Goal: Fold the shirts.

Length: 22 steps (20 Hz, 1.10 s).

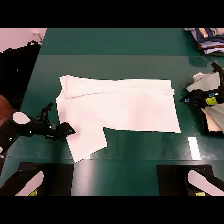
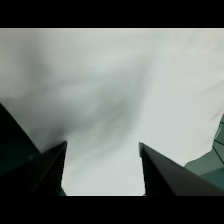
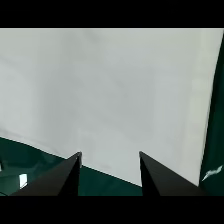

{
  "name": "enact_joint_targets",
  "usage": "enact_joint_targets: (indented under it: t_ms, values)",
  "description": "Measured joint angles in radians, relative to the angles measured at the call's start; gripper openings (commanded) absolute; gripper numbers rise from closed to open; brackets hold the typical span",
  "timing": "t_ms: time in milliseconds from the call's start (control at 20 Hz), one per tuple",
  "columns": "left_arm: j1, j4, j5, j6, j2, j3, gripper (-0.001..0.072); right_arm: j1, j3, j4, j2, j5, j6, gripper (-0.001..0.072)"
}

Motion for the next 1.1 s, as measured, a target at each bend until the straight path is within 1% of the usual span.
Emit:
enact_joint_targets:
  t_ms: [150, 400, 600, 700, 800, 850, 900, 950, 1100]
  values:
    - [0.000, -0.006, -0.019, 0.002, 0.008, 0.027, 0.0519, 0.000, -0.025, 0.002, 0.025, -0.002, -0.003, 0.0422]
    - [0.000, 0.120, -0.114, -0.002, 0.012, 0.101, 0.0520, 0.000, -0.037, 0.005, 0.038, -0.002, -0.004, 0.0422]
    - [0.000, 0.130, -0.061, -0.014, 0.006, 0.045, 0.0520, 0.000, -0.040, 0.005, 0.040, -0.002, -0.004, 0.0423]
    - [0.002, 0.088, -0.014, -0.015, 0.004, 0.007, 0.0519, 0.000, -0.040, 0.005, 0.040, -0.002, -0.004, 0.0422]
    - [0.000, 0.018, 0.024, 0.005, 0.003, -0.021, 0.0516, 0.000, -0.040, 0.005, 0.040, -0.001, -0.004, 0.0422]
    - [0.000, -0.009, 0.040, 0.020, 0.003, -0.029, 0.0356, 0.000, -0.040, 0.003, 0.040, -0.001, -0.004, 0.0422]
    - [-0.001, -0.029, 0.066, 0.038, -0.001, -0.037, 0.0115, -0.003, -0.041, -0.003, 0.040, 0.002, -0.005, 0.0422]
    - [0.000, -0.042, 0.076, 0.050, -0.001, -0.042, 0.0027, -0.009, -0.045, -0.013, 0.041, 0.009, -0.005, 0.0422]
    - [0.000, -0.105, 0.073, 0.077, -0.001, -0.043, 0.0026, -0.058, -0.096, -0.040, 0.042, 0.024, -0.005, 0.0422]
